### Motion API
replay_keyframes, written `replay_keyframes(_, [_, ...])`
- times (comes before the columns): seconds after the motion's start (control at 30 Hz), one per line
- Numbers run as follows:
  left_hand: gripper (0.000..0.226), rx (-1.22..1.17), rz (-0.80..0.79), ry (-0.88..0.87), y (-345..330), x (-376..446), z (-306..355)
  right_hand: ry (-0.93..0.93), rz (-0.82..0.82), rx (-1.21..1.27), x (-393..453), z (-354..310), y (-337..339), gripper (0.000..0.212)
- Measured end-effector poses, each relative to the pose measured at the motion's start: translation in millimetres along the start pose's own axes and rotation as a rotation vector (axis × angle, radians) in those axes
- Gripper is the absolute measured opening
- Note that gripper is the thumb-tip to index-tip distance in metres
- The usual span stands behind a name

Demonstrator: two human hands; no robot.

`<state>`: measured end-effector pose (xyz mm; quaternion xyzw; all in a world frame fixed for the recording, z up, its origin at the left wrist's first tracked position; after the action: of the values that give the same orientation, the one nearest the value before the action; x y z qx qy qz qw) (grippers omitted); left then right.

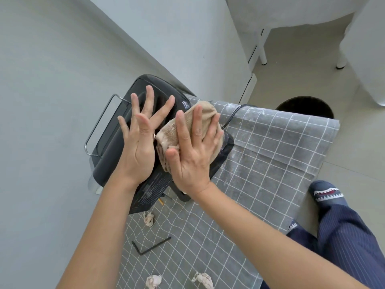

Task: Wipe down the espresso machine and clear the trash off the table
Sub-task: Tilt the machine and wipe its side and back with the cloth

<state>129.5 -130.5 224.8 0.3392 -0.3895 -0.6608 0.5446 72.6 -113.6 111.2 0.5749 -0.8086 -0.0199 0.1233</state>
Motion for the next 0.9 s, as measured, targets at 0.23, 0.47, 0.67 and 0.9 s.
replay_keyframes(0.23, [0.09,-0.063,-0.017,0.017,0,-1,0,-0.031,-0.068,0.058,-27,4,-11,0.064])
replay_keyframes(0.47, [0.091,-0.007,-0.001,-0.005,-2,1,2,-0.378,0.063,0.273,37,-9,4,0.06])
replay_keyframes(0.67, [0.072,0.106,0.006,-0.023,-2,0,5,-0.247,-0.025,0.197,-17,9,-4,0.067])
replay_keyframes(0.9, [0.053,0.169,0.008,-0.019,-3,2,3,-0.514,0.011,0.333,51,11,5,0.056])
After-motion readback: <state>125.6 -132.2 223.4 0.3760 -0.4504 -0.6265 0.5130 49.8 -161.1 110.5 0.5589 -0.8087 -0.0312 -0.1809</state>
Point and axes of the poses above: each hand's wrist, its own x-axis towards the middle knuckle, its own y-axis out of the back of the hand, z = x × y, the point moved 2 cm from there along x, towards the middle knuckle, and after that the axes turned 10 degrees about -y, right-handed, at the moved point
